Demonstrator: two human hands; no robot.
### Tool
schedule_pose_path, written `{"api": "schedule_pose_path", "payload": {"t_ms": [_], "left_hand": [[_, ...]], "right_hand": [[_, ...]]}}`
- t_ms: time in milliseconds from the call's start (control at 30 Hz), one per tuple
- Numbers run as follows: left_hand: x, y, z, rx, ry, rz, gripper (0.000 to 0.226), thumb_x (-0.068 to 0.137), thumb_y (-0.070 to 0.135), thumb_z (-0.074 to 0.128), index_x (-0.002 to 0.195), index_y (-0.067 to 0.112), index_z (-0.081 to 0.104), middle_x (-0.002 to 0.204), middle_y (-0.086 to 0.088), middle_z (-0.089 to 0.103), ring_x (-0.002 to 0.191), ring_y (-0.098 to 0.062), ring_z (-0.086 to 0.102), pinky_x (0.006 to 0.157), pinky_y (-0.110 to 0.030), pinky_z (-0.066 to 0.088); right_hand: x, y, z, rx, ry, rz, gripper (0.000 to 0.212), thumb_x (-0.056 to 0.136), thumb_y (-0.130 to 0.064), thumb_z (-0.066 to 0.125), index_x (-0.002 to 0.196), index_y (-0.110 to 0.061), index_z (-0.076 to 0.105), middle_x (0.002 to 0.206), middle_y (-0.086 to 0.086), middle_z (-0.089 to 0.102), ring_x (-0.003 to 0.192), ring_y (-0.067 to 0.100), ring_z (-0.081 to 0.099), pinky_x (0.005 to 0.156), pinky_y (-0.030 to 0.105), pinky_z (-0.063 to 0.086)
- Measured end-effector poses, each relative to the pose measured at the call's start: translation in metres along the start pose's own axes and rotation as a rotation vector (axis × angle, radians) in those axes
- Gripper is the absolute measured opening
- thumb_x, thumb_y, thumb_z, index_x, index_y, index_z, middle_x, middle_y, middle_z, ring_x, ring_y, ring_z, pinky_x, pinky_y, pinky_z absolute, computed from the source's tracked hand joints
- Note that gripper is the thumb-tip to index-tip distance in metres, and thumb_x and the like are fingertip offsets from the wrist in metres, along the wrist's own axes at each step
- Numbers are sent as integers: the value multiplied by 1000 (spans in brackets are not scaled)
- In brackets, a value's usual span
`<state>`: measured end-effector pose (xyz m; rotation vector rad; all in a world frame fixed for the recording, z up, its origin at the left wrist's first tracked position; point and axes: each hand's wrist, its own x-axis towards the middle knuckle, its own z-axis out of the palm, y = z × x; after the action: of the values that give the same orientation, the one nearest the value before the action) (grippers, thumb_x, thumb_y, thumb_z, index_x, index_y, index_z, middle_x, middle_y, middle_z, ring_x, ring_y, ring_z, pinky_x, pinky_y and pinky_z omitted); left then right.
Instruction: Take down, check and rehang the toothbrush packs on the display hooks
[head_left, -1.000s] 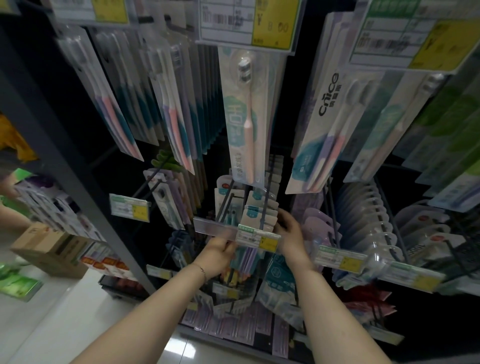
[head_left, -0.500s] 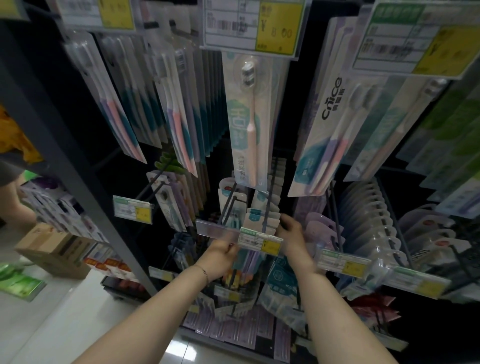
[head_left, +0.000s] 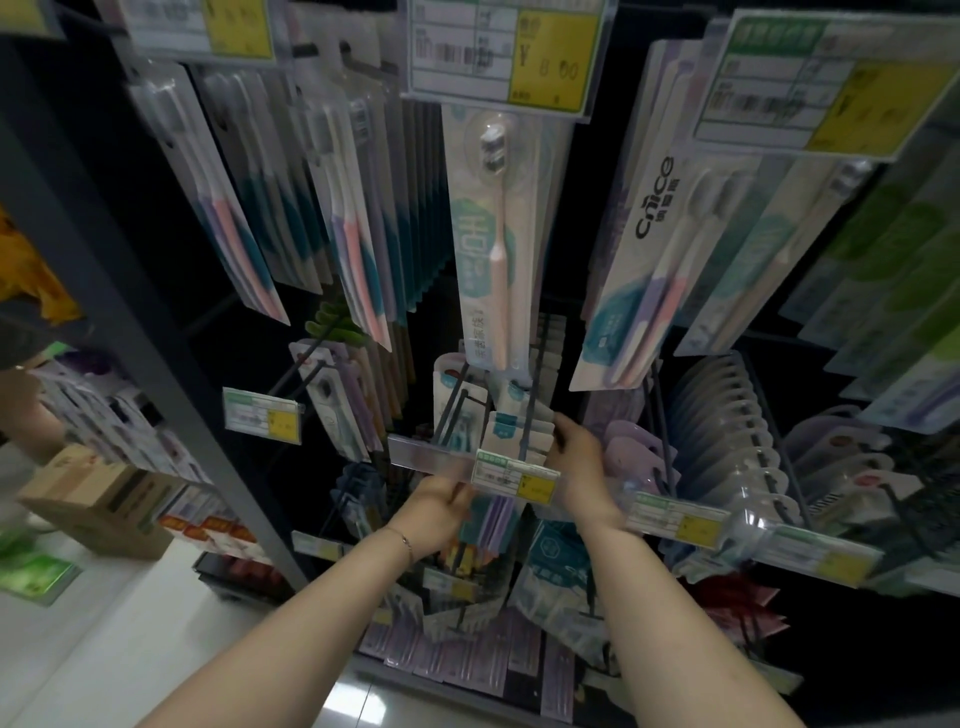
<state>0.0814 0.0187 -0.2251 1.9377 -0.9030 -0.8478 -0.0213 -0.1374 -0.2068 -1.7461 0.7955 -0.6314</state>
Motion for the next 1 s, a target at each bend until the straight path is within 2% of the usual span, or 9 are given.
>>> {"api": "schedule_pose_path", "payload": {"t_ms": [67,133,200,300,500,667,767,900,1000], "left_hand": [[0,0,0,-7,-2,-22,23,102,23,40,117,27,57,100,-3,64,76,-13,60,77,-32,52],[0,0,0,-13,-6,-35,22,102,22,40,117,26,56,98,-6,64,76,-14,60,73,-27,50],[0,0,0,-34,-4,-37,21,103,21,40,116,28,55,98,-2,62,77,-13,58,71,-18,47],[0,1,0,-42,-8,-56,20,103,25,40,114,33,53,95,-3,63,81,-21,60,75,-27,48],[-1,-1,5,-39,10,-23,21,102,28,41,117,38,51,113,-10,64,95,-34,61,85,-48,52],[-7,6,11,-118,27,25,38,103,24,39,140,28,39,123,2,58,108,-30,59,83,-30,47],[-11,12,14,-135,55,49,39,103,25,40,142,29,36,123,9,51,116,-15,49,91,-22,36],[-16,17,14,-102,63,75,39,102,30,43,140,23,40,124,8,48,114,-9,45,97,-22,35],[-17,10,13,-56,63,89,42,100,28,47,141,19,40,135,2,43,127,-14,40,102,-22,30]], "right_hand": [[2,-3,-1,-76,-19,-16,31,90,-10,59,102,-37,69,98,-8,73,95,16,69,88,43,56],[1,-7,-3,-130,-35,-12,26,91,-11,58,106,-29,69,98,-3,74,95,17,69,88,42,56],[-7,-12,-5,-113,-53,5,25,91,-13,59,110,-27,67,99,-7,73,95,12,68,87,28,55],[-22,-13,-7,-246,-59,22,21,89,-8,62,107,-17,63,97,-6,69,89,6,63,69,5,44],[-40,2,2,-400,128,177,12,94,-11,52,104,-6,57,95,11,67,89,26,64,69,27,46],[-67,5,8,-351,243,218,17,98,-21,46,98,-6,54,83,8,60,76,23,57,65,30,43],[-80,11,10,-307,289,204,18,98,-19,46,88,-6,52,77,13,59,76,28,59,63,34,46],[-102,7,7,-245,304,219,20,100,-15,44,84,-4,50,69,6,51,66,16,46,61,27,31],[-116,15,6,-183,308,228,20,100,-17,46,82,-7,49,75,13,61,69,21,57,65,30,42]]}}
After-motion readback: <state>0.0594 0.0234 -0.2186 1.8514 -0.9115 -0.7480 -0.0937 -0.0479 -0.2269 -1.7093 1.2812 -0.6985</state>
